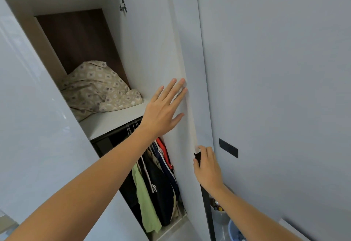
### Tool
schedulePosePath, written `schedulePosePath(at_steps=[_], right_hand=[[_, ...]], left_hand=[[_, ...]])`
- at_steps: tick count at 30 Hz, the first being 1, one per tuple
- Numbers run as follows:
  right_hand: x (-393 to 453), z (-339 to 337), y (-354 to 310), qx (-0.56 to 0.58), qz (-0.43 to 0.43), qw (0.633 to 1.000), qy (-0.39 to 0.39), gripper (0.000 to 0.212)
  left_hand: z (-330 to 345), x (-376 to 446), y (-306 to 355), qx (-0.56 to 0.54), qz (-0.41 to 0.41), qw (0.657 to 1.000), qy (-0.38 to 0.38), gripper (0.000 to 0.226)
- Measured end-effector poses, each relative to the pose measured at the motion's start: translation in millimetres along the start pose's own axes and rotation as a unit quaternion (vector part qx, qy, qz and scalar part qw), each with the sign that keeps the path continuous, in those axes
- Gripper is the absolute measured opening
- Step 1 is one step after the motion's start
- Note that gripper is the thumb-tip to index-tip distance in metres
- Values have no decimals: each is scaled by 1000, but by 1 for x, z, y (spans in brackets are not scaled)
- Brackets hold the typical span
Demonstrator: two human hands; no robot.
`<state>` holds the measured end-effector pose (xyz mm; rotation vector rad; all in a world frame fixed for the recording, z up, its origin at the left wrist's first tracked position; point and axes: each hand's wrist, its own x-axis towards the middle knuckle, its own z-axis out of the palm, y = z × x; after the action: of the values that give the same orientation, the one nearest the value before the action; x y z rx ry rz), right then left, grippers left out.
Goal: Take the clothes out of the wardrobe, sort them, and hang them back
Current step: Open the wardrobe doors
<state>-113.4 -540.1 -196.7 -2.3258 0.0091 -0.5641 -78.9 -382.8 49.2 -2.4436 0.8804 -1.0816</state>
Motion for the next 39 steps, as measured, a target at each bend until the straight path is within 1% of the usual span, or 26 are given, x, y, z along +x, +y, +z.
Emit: schedulePosePath(at_steps=[2,3,5,10,12,16,19,23,27,29,32,34,36,39], right_hand=[[-10,-1,-15,1,-5,999,50,43],[-14,0,-22,-1,-16,998,60,44],[-19,5,-36,8,-42,998,56,44],[-17,37,-79,46,-92,995,6,43],[-14,56,-102,54,-113,992,-24,42],[-6,101,-154,78,-145,983,-85,44],[2,137,-203,105,-144,975,-135,50],[27,190,-268,116,-150,961,-200,59],[63,232,-329,134,-127,958,-219,68],[81,246,-355,156,-107,956,-224,70],[105,264,-384,182,-78,956,-215,72],[118,272,-396,197,-62,956,-209,68],[128,278,-401,214,-58,951,-216,58],[136,279,-406,244,-47,936,-248,47]], left_hand=[[2,-9,-9,-20,1,1000,7,80],[3,-15,-15,-30,-3,1000,6,79],[7,-28,-30,-42,-13,999,-1,77],[20,-72,-81,-43,-49,998,-18,74],[24,-92,-110,-36,-73,996,-27,76],[25,-135,-191,-7,-160,987,-27,78],[28,-170,-256,39,-178,982,-53,76],[43,-204,-329,119,-149,977,-97,73],[54,-212,-376,175,-91,972,-125,71],[58,-206,-389,198,-62,970,-124,71],[62,-191,-401,213,-38,971,-100,73],[62,-181,-408,227,-34,970,-83,79],[62,-174,-414,242,-29,966,-82,85],[64,-170,-418,272,-18,957,-96,84]])
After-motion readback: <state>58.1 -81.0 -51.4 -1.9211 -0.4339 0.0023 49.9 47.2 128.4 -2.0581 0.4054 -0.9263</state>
